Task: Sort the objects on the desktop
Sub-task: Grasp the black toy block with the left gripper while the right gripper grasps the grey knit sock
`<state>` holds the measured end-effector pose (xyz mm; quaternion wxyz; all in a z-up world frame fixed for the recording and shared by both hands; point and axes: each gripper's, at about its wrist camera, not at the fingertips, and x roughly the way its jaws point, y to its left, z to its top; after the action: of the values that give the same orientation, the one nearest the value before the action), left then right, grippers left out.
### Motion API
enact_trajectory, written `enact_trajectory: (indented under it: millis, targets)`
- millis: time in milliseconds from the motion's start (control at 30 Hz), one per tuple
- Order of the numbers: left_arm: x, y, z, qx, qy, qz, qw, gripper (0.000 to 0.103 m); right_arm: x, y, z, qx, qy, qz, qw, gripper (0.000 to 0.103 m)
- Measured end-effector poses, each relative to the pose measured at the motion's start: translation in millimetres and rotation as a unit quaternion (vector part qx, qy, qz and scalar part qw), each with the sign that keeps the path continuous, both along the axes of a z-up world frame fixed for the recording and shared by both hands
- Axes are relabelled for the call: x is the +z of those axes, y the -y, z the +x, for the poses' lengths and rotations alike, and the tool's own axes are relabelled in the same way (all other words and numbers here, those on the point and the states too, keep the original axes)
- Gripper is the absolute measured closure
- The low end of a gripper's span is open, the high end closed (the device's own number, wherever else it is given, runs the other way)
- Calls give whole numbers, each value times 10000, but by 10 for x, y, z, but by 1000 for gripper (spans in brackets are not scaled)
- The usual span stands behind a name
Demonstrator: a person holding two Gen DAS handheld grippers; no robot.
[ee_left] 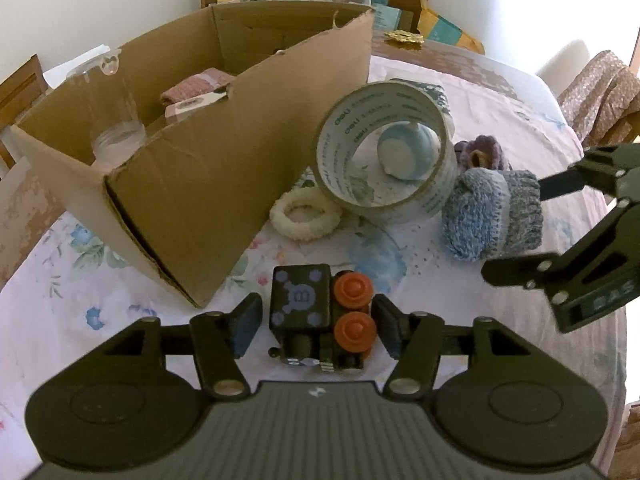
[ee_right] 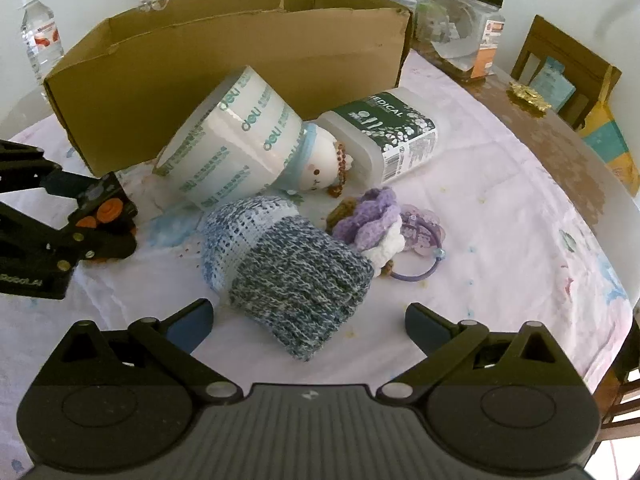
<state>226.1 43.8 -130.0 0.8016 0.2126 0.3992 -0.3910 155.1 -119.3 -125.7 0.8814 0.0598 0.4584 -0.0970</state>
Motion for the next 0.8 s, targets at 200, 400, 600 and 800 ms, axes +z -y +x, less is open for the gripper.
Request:
enact_trajectory:
  millis: [200,400,600,800]
  targets:
    - [-3,-4,7,6,-10,-14,10000,42,148,-68,17,59,360,317,9988,5]
    - [-9,18,17,31,-8,-45,10000,42,84,-103,134,-49,285,154,9995,15]
    - [11,29,10,2,-108,-73,9999,54,90,-92,135,75,269,62,9996,23]
    - [57,32,-39,-5,-129,-14,9999,54,174,-77,78,297,290,72,9991,26]
